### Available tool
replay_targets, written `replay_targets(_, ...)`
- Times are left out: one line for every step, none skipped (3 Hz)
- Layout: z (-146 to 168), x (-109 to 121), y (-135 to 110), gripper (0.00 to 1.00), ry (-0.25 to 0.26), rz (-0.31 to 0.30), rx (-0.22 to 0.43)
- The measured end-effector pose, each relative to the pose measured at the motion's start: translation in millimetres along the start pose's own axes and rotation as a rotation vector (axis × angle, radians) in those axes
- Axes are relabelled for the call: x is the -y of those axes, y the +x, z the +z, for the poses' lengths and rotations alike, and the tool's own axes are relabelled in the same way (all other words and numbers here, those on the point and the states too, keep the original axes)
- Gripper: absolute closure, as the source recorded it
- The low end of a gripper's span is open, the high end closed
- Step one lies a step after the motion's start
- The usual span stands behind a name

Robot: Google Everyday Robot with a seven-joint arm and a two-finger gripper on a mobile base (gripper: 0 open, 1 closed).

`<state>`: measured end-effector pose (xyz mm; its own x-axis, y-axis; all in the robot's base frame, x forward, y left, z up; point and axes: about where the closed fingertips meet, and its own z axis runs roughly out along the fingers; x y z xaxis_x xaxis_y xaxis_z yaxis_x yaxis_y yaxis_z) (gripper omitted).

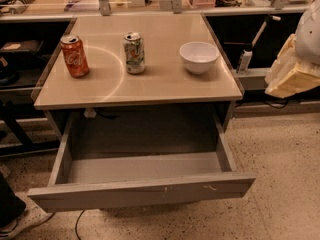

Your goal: Close top drawer

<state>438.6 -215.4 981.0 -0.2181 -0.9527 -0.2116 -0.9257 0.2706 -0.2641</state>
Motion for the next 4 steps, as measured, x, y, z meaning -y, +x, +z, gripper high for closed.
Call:
replay_targets(0.0,0.0,0.0,0.89,0.000,0.000,0.000)
replay_targets(-0.1,-0.1,0.0,1.00,0.000,0.000,0.000)
replay_targets(-2.0,-5.1,1.9,1.00,0.010,0.004,-0.007)
replay_targets(8.2,-31.9,17.1,1.00,-0.002,0.057,-0.017)
